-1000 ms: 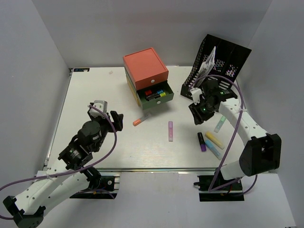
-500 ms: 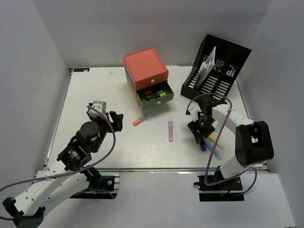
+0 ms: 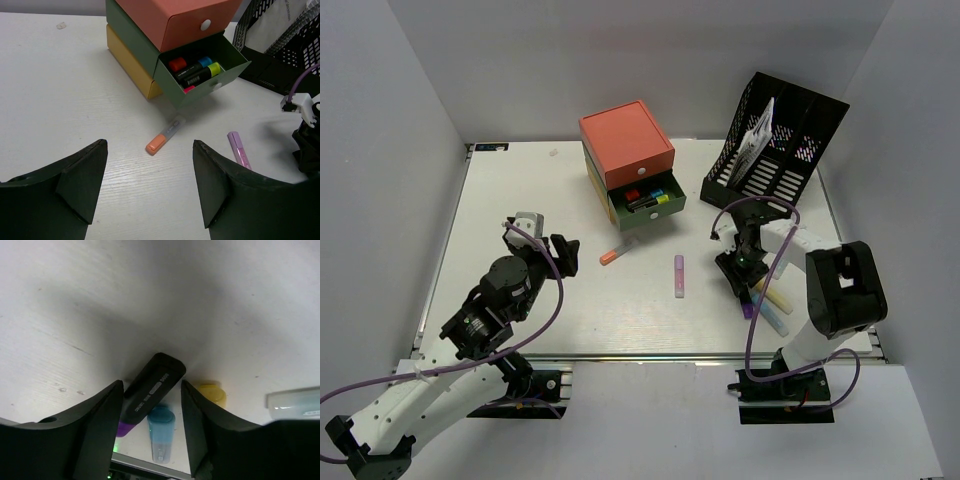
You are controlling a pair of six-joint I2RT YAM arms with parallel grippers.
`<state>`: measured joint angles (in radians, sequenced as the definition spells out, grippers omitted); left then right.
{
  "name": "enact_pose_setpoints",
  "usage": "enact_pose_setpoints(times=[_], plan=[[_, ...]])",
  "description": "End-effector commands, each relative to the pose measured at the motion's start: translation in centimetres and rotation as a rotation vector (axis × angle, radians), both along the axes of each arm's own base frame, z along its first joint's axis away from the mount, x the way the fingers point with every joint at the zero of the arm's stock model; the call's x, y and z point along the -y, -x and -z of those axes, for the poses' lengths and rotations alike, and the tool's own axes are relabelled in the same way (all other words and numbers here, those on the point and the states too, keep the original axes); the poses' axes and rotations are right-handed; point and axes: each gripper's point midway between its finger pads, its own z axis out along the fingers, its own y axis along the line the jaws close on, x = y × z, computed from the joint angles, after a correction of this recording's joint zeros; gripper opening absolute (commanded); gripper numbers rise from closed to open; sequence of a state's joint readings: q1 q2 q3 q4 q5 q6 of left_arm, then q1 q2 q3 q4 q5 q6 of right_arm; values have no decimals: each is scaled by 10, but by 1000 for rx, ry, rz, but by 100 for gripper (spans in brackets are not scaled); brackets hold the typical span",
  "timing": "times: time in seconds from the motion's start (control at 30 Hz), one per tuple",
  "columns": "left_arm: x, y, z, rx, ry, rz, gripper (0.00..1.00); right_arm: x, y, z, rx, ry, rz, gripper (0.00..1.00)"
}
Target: Organize the desk
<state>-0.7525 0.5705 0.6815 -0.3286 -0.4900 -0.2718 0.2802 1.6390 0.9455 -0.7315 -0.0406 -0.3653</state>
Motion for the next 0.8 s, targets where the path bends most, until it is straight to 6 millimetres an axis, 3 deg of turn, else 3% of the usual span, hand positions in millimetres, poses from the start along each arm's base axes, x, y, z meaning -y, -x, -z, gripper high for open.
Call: enact_pose_setpoints(times=[0.0,0.17,0.3,0.43,0.47,0.53,0.57,0.63,0.67,0.73,0.77], plan=[[1,-1,-1,5,11,1,78,2,-6,11,20,24,28,55],[1,-1,-1,4,11,-1,79,11,1,19,20,64,29,40],[1,-2,1,0,6,-3,79,6,-2,13,37,38,14,23],[0,-3,3,-5,0,-13,79,-29,-4,-7,1,-151,-17,10],[0,-3,4,-8,-4,-16,79,-39,-17,-22,26,-199,-30,7],[-1,-3,5,-9,-7,-22,78,-58,-15,-42,-5,-312,-72,4],[-2,-4,5,-10,-7,-27,78,-69,-31,-65,44,-362,-108,3],[-2,-4,7,-14,-11,-28,79,-85,-37,-94,74,-443,-186,1],[-2,-4,7,-15,-12,-28,79,-93,-58,-123,163,-474,-227,0],[-2,-5,7,-13,-14,-28,79,-102,-81,-155,305,-489,-335,0],[-2,-5,8,-14,-17,-28,79,-110,-95,-182,407,-498,-400,0]])
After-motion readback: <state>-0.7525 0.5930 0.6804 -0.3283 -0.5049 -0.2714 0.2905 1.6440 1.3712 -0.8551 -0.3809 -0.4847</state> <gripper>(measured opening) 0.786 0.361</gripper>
